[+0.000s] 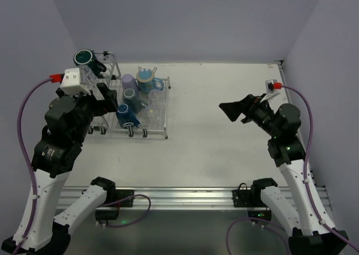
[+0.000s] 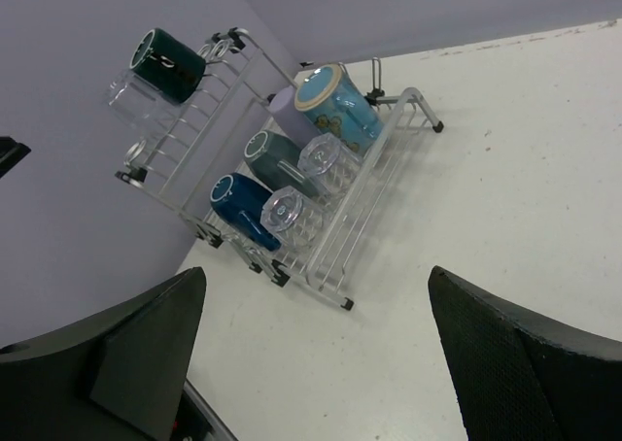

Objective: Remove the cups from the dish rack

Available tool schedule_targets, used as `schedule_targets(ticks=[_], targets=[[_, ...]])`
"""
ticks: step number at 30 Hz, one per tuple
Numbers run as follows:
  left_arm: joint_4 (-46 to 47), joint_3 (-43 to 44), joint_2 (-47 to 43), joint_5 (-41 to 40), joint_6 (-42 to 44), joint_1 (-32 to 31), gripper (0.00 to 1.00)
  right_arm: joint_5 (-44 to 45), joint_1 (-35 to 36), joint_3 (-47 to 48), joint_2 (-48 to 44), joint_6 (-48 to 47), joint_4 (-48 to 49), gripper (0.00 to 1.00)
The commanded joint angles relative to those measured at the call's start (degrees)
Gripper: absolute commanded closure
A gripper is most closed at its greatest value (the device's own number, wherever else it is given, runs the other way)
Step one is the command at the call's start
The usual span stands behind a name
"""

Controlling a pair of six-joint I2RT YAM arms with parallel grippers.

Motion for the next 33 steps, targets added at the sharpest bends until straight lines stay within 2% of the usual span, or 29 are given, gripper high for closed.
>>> schedule_targets(ticks=[1,6,9,11,15,20,33], targets=[[-0.5,0.3,1.0,-6.3,0.4,0.0,0.0,-1.0,1.0,0.3,0.9,1.8,2.6,0.01],[1.2,-0.9,3.9,-13.4,0.4,0.0,0.0,0.6,4.1,0.3,3.3,2.9,4.7,0.01],[1.6,-1.2,8.3,-22.6,0.2,0.0,0.0,1.5,6.1,0.8,5.2,3.3,6.6,0.01],[2.7,-1.5,11.1,-25.1,0.0,0.3,0.0,2.2,7.6,1.0,5.9,3.0,6.9,0.01],[5.9,0.2,14.1,-23.8,0.5,2.3,0.0,3.7,9.4,1.0,7.5,2.0,7.5,0.01],[7.0,2.3,19.3,-16.8,1.5,10.8,0.0,3.7,9.9,1.5,9.1,0.7,7.6,0.01],[11.8,6.4,27.9,-17.1,3.5,15.9,0.0,1.1,10.8,1.2,10.8,0.3,9.0,0.01]])
